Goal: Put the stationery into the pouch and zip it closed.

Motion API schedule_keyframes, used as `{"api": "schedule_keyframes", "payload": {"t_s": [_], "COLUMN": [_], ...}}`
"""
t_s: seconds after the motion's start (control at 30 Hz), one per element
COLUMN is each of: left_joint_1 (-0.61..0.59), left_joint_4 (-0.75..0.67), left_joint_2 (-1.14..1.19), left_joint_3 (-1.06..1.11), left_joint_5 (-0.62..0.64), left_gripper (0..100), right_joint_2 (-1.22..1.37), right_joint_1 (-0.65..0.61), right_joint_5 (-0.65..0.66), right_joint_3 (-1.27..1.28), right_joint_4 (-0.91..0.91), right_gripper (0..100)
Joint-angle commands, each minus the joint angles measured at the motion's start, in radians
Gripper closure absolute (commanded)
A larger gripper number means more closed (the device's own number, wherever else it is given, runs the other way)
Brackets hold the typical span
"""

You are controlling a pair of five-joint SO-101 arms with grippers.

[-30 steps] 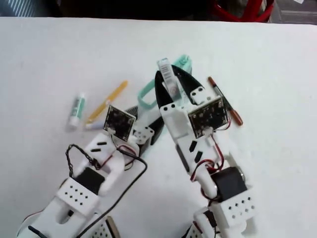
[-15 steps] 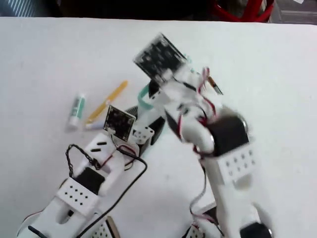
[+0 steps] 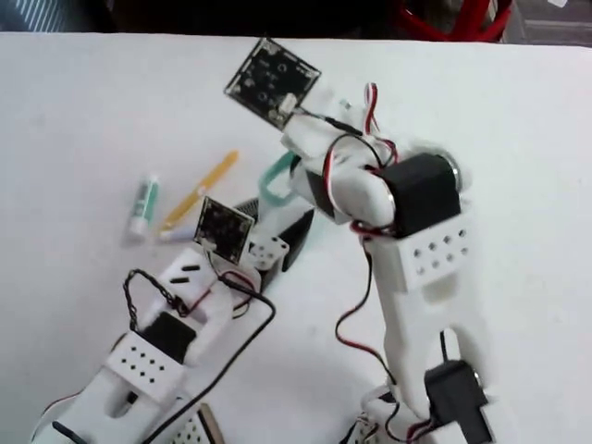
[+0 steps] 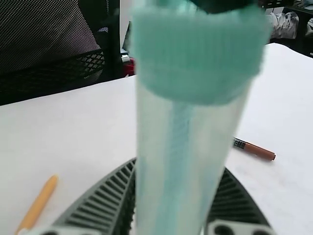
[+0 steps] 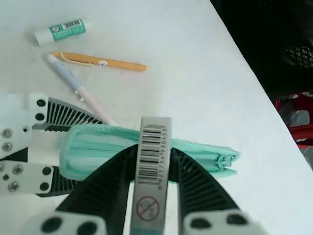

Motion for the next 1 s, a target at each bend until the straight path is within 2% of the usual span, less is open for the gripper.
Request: {"api": "schedule_keyframes", "payload": {"t_s": [0.0, 0.2, 0.67, 0.83, 0.97], "left_joint_1": [-0.004, -0.004, -0.004, -0.004, -0.002], "left_joint_4": [-0.023, -0.023, -0.023, -0.023, -0.023], "left_joint_2": [-0.005, -0.005, -0.004, -0.005, -0.007], "left_joint_3": [-0.029, -0.029, -0.029, -0.029, -0.029], "left_joint_5": [0.006, 0.005, 0.005, 0.003, 0.003], "left_gripper": [80, 80, 80, 81, 80], "right_joint_2": [-0.084, -0.166, -0.354, -0.341, -0.361], "right_joint_1": [0.012, 0.008, 0.012, 0.010, 0.027], "right_joint_5": [0.095, 0.215, 0.287, 0.396, 0.393], "right_joint_3": [0.103, 0.272, 0.310, 0.465, 0.342], "right_joint_4": [0.010, 0.008, 0.008, 0.007, 0.005], "right_gripper": [98.1, 98.1, 98.1, 98.1, 98.1]}}
